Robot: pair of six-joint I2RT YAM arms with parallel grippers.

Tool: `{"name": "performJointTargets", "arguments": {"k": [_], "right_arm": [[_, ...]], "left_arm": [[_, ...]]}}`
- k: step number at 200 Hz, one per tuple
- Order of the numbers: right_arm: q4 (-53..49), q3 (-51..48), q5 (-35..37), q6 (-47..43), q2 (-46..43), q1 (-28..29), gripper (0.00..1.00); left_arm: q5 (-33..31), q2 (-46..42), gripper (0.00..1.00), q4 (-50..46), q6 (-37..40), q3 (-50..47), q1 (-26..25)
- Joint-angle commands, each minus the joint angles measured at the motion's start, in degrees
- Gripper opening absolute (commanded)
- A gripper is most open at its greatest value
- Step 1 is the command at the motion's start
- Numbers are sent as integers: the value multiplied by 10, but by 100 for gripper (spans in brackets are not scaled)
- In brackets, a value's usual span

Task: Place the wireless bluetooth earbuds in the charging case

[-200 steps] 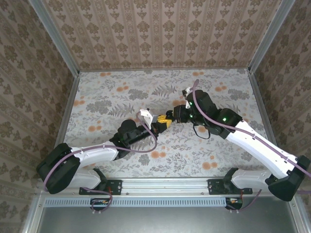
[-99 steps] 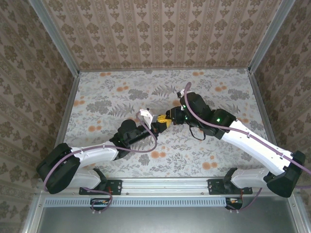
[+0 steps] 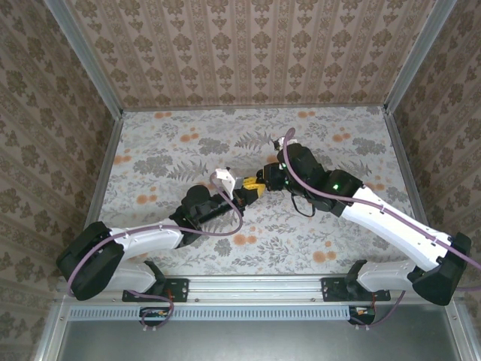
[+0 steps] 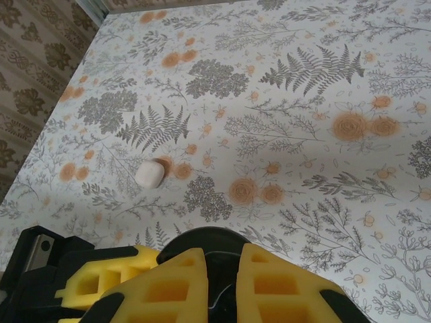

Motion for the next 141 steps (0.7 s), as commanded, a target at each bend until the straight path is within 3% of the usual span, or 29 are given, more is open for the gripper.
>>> {"name": "performJointTargets", "arguments": {"k": [1, 141], "right_arm": [[23, -11, 23, -12, 6, 4, 12], [11, -34, 31, -6, -25, 10, 12]], "left_arm": [[-1, 9, 0, 45, -23, 16, -5], [-13, 19, 0, 88, -50, 16, -4]]}}
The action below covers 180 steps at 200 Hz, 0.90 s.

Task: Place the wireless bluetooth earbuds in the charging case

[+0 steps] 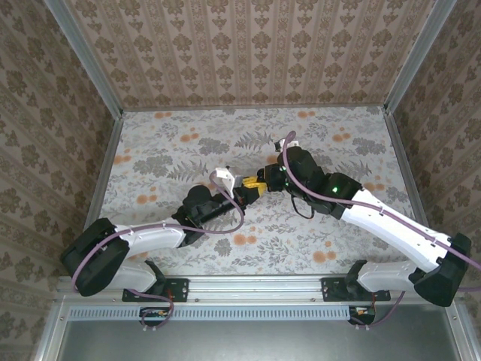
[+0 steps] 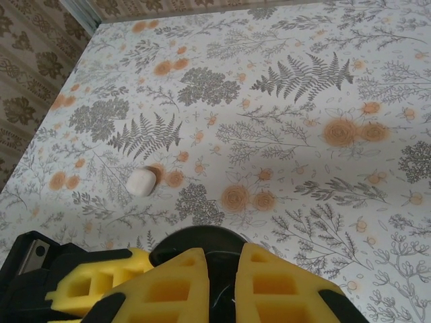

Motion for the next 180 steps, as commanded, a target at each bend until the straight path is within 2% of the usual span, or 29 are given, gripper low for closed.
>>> {"name": "performJointTargets", "arguments": {"k": [1, 102, 139, 180], "right_arm": [[-11, -9, 8, -6, -14, 7, 12], [-31, -3, -13, 0, 3, 13, 12], [-40, -1, -32, 11, 4, 13, 16], [-45, 10, -55, 19, 14, 14, 16]], "left_arm": [[-8, -2, 0, 52, -12, 16, -4], [-9, -5, 0, 55, -17, 17, -3], [-8, -5, 0, 54, -15, 15, -4], [-7, -6, 0, 53, -16, 13, -3]]}}
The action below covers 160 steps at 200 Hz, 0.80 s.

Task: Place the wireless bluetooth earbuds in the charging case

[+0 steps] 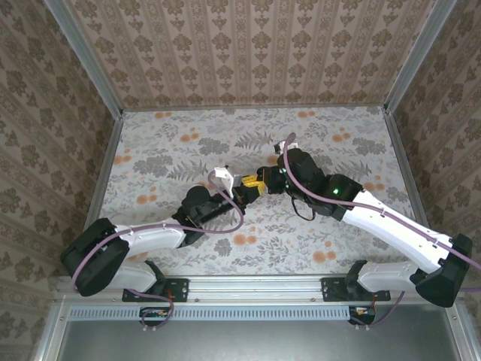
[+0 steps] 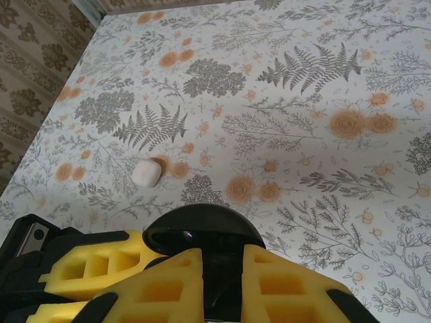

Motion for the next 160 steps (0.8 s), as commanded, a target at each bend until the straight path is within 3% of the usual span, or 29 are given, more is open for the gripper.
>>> {"name": "performJointTargets", "arguments": {"k": [1, 44, 160], "right_arm": [[-36, 11, -44, 12, 17, 5, 16], [-52, 31, -74, 25, 34, 5, 20], [-113, 113, -67, 4, 49, 0, 35]], "left_arm": [[-5, -6, 0, 36, -12, 13, -1], [-4, -10, 0, 35, -10, 10, -2], [-5, -19, 0, 32, -6, 3, -1]]}}
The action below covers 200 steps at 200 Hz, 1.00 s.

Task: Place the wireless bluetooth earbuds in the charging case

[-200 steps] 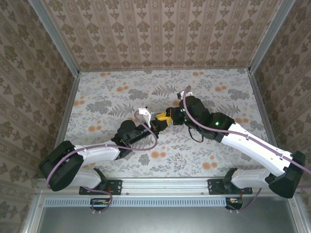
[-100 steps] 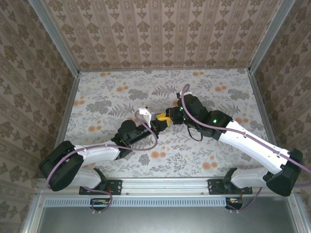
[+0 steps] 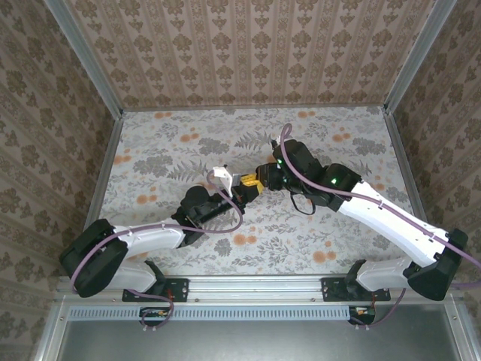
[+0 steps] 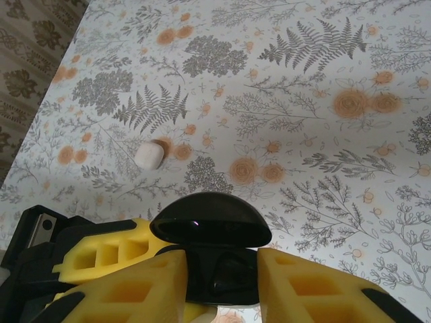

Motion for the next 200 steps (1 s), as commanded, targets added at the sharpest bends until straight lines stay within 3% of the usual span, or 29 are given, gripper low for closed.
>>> {"name": "performJointTargets", "arguments": {"k": [1, 54, 104, 130, 177, 200], "right_arm": [[-21, 27, -36, -9, 8, 7, 35], [-32, 67, -64, -31, -28, -22, 40], [34, 20, -311, 17, -49, -157, 45], [99, -15, -428, 70, -47, -198, 45], [153, -50, -520, 131, -25, -213, 43], [182, -75, -555, 158, -20, -211, 31]], "left_arm": [[1, -13, 0, 29, -6, 4, -2], [38, -38, 0, -10, 10, 0, 13], [148, -81, 0, -55, -7, 19, 46], [199, -99, 0, -82, -18, 33, 54], [214, -116, 0, -129, -30, 61, 61], [218, -116, 0, -143, -30, 72, 61]]}}
